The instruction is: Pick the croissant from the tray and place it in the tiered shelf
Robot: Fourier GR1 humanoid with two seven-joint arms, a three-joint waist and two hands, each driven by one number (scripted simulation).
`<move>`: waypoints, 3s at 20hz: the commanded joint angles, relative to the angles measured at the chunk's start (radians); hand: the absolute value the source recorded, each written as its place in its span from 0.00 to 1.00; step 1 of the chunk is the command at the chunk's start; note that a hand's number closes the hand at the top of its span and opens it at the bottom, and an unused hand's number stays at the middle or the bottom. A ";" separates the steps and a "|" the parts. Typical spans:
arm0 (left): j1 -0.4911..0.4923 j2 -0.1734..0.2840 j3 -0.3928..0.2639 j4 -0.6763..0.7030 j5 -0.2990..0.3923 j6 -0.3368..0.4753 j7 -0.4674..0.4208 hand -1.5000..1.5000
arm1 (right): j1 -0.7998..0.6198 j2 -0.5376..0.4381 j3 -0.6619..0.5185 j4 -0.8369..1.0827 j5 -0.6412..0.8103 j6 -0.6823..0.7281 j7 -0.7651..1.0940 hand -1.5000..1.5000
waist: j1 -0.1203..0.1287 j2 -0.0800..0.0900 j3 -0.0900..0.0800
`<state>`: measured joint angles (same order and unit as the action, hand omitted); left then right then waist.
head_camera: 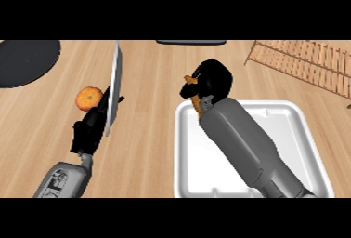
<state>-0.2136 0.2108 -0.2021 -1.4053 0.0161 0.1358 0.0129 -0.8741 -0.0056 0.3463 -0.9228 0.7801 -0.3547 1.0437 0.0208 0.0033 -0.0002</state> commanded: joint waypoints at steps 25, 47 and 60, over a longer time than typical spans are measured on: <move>0.026 -0.002 0.036 -0.025 -0.022 -0.006 0.005 0.50 | -0.395 -0.163 -0.260 -0.227 0.549 0.235 0.289 1.00 | -0.025 -0.011 -0.001; 0.084 -0.053 0.031 -0.022 -0.065 -0.018 -0.036 0.50 | -0.386 -0.373 -0.463 -0.120 0.667 0.230 -0.016 1.00 | -0.016 -0.004 0.000; -0.007 -0.046 0.084 0.055 -0.055 -0.075 -0.059 0.50 | -0.396 -0.452 -0.521 0.223 0.690 -0.084 -0.206 1.00 | 0.004 0.008 0.000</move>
<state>-0.2131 0.1707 -0.1294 -1.3932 -0.0400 0.0742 0.0006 -1.2605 -0.4386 -0.1445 -0.8060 1.4783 -0.3102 0.8861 0.0183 0.0070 -0.0004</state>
